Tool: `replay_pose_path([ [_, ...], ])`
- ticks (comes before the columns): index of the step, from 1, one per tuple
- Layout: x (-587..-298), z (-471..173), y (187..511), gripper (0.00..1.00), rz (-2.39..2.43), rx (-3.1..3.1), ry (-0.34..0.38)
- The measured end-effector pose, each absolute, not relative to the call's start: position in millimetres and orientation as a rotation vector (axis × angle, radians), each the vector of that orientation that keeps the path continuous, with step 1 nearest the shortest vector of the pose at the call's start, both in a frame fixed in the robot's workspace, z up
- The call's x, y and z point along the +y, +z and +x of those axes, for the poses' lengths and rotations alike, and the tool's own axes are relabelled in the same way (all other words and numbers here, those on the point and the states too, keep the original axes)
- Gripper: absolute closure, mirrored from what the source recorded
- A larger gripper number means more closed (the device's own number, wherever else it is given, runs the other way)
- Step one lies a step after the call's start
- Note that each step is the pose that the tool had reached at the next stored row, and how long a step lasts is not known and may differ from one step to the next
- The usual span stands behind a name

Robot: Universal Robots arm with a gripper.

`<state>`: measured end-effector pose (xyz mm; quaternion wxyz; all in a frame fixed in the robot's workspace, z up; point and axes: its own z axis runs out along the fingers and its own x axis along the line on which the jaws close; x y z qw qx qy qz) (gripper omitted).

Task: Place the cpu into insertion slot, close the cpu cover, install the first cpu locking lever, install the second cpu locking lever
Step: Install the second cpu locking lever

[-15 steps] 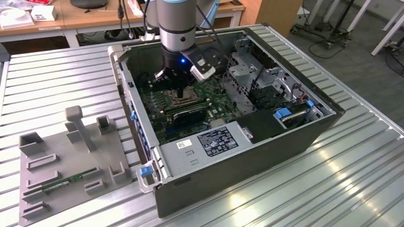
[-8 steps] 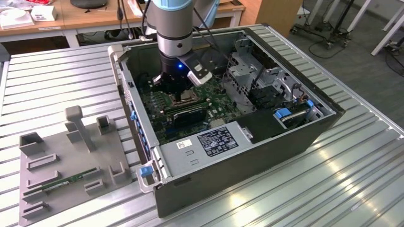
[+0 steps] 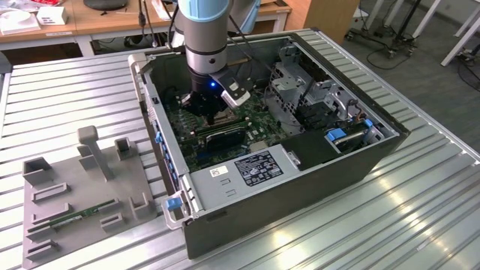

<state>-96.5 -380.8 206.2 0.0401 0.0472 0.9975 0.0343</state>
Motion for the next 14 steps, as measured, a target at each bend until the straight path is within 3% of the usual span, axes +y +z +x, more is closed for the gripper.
replay_pose_path([
  [14, -380.7, -103.8, 204.4, 0.89, 0.145, 3.056, 0.105],
])
